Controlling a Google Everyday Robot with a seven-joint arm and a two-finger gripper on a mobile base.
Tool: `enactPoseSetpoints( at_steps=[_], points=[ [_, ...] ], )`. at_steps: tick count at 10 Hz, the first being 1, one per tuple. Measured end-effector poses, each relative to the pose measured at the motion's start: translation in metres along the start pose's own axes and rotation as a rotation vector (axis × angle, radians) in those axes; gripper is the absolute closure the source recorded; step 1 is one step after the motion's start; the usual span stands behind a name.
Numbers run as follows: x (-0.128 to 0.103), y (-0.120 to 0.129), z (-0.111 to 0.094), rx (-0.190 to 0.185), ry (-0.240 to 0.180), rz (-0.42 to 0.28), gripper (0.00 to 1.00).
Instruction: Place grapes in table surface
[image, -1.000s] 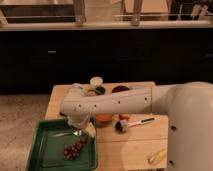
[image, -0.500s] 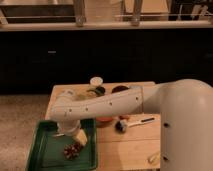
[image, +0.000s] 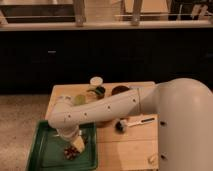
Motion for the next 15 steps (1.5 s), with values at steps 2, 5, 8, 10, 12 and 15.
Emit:
enactPoseSetpoints(
  at_steps=[2,5,8,10,12,15],
  points=[
    [0.0,0.001,0.008,0.022,-0.006,0.018,0.2],
    [-0.005,0.001,0.027,0.011,-0.023,-0.005,0.2],
    [-0.006,0.002,0.048,0.001,-0.038,-0.032,0.2],
    [-0.004,0.003,0.057,-0.002,-0.043,-0.037,0.2],
    [-0.001,0.003,0.062,-0.006,-0.048,-0.052,0.2],
    [-0.003,0.0,0.068,-0.003,-0.093,-0.119,0.2]
  ],
)
